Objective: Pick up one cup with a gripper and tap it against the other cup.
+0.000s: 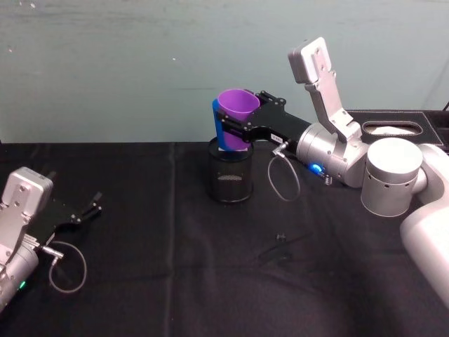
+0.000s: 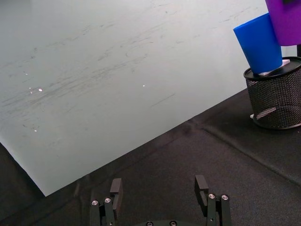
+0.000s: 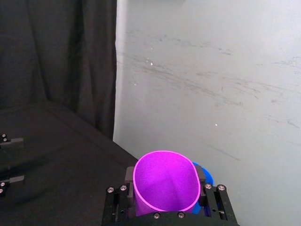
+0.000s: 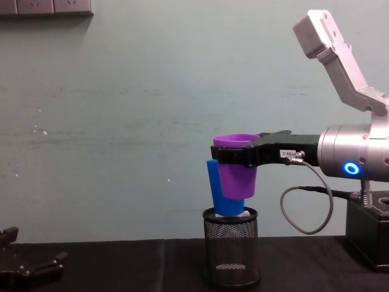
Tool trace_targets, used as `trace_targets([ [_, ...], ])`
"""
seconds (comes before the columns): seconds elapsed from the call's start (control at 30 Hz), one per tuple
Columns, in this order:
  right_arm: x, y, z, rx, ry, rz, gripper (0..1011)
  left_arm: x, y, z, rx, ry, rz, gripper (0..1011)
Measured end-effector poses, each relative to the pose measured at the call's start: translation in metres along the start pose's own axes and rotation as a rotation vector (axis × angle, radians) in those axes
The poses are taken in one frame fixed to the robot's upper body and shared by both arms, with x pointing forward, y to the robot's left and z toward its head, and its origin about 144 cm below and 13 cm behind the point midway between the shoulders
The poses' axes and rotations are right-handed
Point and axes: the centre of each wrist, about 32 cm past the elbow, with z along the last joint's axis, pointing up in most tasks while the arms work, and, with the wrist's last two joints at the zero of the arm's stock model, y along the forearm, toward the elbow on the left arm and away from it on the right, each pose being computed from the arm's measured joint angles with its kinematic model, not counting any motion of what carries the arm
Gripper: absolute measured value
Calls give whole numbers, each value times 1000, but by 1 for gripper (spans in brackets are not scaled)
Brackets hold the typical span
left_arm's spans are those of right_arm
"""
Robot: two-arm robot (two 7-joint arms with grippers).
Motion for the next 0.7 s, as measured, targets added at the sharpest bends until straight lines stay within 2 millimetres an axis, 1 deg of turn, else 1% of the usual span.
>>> trace_targets([
  [0.7,2,4,0,-10,26,-1,732,0,0,0,0,0,0,1000],
])
